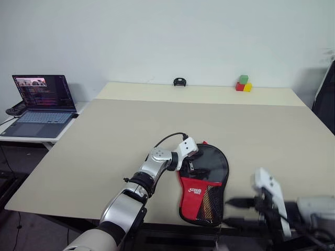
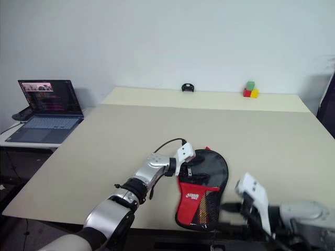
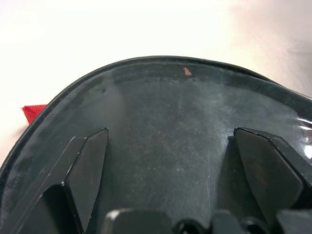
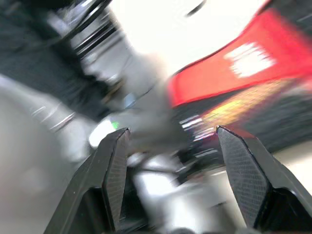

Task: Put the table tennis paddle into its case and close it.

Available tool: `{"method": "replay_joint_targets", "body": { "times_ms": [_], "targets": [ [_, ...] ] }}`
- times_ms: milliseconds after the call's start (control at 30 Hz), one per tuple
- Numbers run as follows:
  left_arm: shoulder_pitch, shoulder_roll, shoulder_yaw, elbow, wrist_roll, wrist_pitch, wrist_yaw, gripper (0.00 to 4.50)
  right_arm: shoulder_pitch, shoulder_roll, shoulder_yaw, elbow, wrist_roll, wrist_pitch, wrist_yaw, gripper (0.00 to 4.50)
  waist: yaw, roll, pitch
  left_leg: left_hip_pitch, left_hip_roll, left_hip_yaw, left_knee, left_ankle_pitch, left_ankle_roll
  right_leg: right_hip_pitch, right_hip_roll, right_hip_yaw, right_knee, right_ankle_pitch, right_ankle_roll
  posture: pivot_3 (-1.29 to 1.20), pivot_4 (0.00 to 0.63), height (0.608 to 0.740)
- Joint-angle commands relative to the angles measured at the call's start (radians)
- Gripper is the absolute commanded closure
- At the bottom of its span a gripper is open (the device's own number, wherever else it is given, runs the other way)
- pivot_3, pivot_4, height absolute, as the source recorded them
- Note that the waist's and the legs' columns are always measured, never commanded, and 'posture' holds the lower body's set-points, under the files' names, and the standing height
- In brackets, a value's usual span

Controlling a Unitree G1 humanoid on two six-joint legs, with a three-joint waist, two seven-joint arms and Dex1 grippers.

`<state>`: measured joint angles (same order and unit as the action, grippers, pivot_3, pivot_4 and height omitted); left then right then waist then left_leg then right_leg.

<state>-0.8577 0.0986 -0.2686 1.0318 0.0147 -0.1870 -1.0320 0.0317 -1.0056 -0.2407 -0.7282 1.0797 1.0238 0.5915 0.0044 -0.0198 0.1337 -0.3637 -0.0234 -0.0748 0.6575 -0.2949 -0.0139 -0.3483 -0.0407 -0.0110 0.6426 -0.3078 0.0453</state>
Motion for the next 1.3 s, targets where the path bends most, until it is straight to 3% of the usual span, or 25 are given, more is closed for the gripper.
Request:
{"method": "replay_joint_targets", "body": {
  "times_ms": [33, 267, 467, 667, 800, 967, 1067, 1200, 1300],
  "targets": [
    [0.071, 0.029, -0.044, 0.033, 0.065, 0.024, -0.024, 0.0, -0.084, -0.001, 0.007, 0.14, -0.154, -0.145, 0.072, 1.42, 0.0, 0.0, 0.001, -0.001, 0.0, 0.0, 0.0, 0.0, 0.0, -0.001, 0.0, 0.0, 0.0, 0.0, 0.0, 0.0, 0.15, 0.74],
    [0.084, 0.05, -0.015, -0.128, 0.022, 0.06, -0.047, 0.0, -0.169, 0.117, 0.091, 0.363, -0.389, -0.389, 0.136, 1.42, 0.001, 0.002, 0.004, -0.002, -0.001, 0.002, -0.011, 0.0, 0.0, -0.002, 0.0, 0.001, 0.001, 0.001, -0.008, 0.0, 0.15, 0.74],
    [0.138, 0.117, 0.035, -0.529, -0.074, 0.203, -0.071, 0.0, -0.313, 0.205, 0.129, 0.614, -0.486, -0.524, 0.243, 1.42, -0.01, 0.006, 0.032, -0.005, -0.001, 0.004, -0.011, 0.001, -0.001, -0.007, 0.0, 0.004, 0.003, 0.0, -0.01, 0.0, 0.15, 0.74],
    [0.23, 0.201, 0.141, -0.89, -0.19, 0.432, 0.016, 0.0, -0.418, 0.247, 0.135, 0.833, -0.565, -0.628, 0.321, 1.42, -0.005, 0.007, 0.032, -0.032, 0.0, 0.002, -0.006, 0.006, -0.009, -0.032, 0.0, 0.001, 0.006, 0.0, -0.012, 0.0, 0.15, 0.74],
    [0.335, 0.252, 0.209, -1.051, -0.235, 0.533, 0.088, 0.0, -0.468, 0.248, 0.129, 0.957, -0.597, -0.661, 0.381, 1.42, -0.002, 0.007, 0.033, -0.035, -0.002, 0.002, -0.005, 0.006, -0.009, -0.033, -0.002, 0.001, 0.004, 0.0, -0.012, 0.0, 0.15, 0.74],
    [0.462, 0.32, 0.283, -1.161, -0.265, 0.577, 0.149, 0.0, -0.492, 0.244, 0.111, 1.03, -0.617, -0.669, 0.411, 1.42, 0.0, 0.009, 0.035, -0.035, -0.002, 0.001, 0.003, 0.006, -0.008, -0.032, -0.002, 0.0, 0.008, 0.0, -0.012, 0.0, 0.15, 0.74],
    [0.5, 0.335, 0.291, -1.191, -0.256, 0.588, 0.203, 0.0, -0.54, 0.218, 0.118, 1.198, -0.673, -0.718, 0.444, 1.42, -0.002, 0.01, 0.035, -0.034, -0.002, 0.002, 0.005, 0.006, -0.008, -0.031, -0.002, 0.001, 0.013, 0.001, -0.012, 0.0, 0.15, 0.74],
    [0.474, 0.355, 0.257, -1.143, -0.224, 0.562, 0.22, 0.0, -0.613, 0.213, 0.134, 1.366, -0.74, -0.789, 0.463, 1.42, 0.0, 0.011, 0.035, -0.031, -0.002, 0.002, 0.006, 0.006, -0.008, -0.031, -0.002, 0.002, 0.019, 0.001, -0.013, 0.0, 0.15, 0.74],
    [0.475, 0.358, 0.242, -1.125, -0.217, 0.55, 0.224, 0.0, -0.593, 0.213, 0.122, 1.332, -0.745, -0.78, 0.476, 1.42, -0.003, 0.011, 0.035, -0.031, -0.002, 0.003, 0.006, 0.006, -0.008, -0.031, -0.002, 0.002, 0.02, 0.0, -0.013, 0.0, 0.15, 0.74]
  ]
}}
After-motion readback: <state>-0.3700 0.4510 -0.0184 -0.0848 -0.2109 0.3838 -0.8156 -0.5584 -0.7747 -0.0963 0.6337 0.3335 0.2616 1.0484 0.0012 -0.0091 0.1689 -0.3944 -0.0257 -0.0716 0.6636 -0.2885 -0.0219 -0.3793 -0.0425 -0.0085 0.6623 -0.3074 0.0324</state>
